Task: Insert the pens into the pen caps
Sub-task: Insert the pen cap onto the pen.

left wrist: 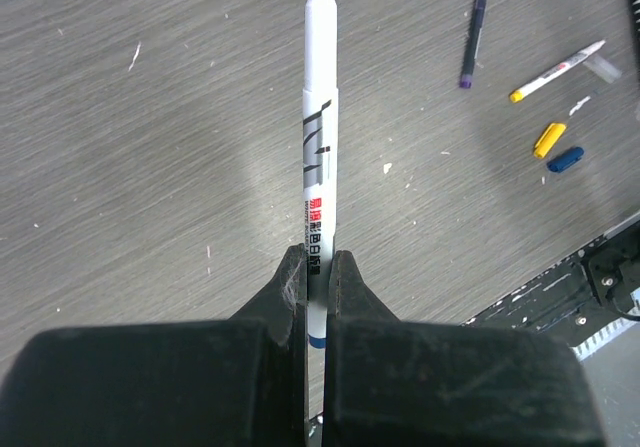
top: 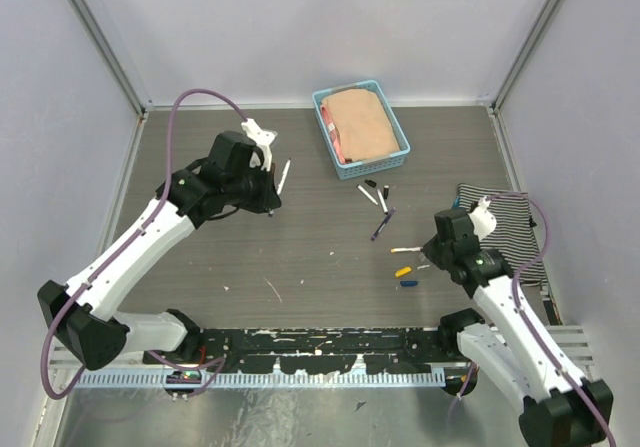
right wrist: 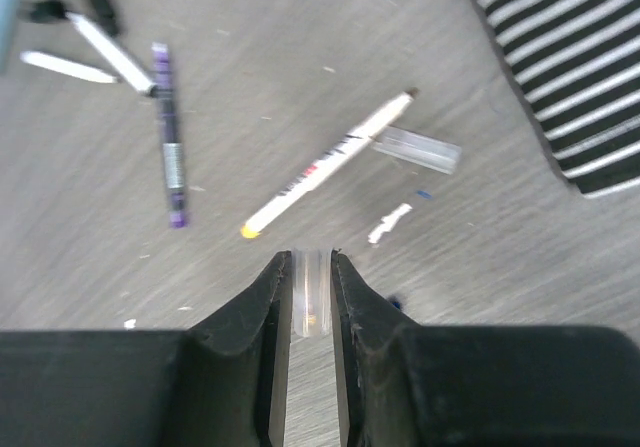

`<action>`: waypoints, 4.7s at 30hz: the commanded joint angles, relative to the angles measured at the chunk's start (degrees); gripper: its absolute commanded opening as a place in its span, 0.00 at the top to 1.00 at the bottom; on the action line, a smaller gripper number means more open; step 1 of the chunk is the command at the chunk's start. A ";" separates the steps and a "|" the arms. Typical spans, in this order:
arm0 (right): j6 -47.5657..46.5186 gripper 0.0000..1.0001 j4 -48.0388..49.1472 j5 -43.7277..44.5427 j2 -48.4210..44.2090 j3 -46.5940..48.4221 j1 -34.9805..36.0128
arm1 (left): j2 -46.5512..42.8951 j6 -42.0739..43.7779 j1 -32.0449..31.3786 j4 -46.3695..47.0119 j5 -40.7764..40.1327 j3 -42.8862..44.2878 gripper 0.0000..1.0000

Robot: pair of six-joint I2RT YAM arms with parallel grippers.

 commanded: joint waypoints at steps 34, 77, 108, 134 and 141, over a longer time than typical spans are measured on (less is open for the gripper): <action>-10.87 1.00 36.81 -35.65 -9.73 8.44 0.11 | -12.22 1.45 -2.27 16.72 6.03 -7.10 1.00; -4.61 1.00 93.13 -24.04 -2.61 0.69 10.22 | -3.71 9.95 -22.11 18.69 4.48 3.30 1.00; -6.27 1.00 90.61 -21.83 -1.84 0.59 14.25 | -4.13 10.30 -22.07 18.95 3.28 2.86 1.00; -5.25 1.00 90.80 -24.15 -0.32 -0.79 15.10 | -3.62 10.60 -22.06 18.76 2.64 2.87 1.00; -4.98 1.00 90.27 -24.28 -0.52 -2.61 15.50 | -3.62 10.56 -22.04 18.82 2.14 2.77 1.00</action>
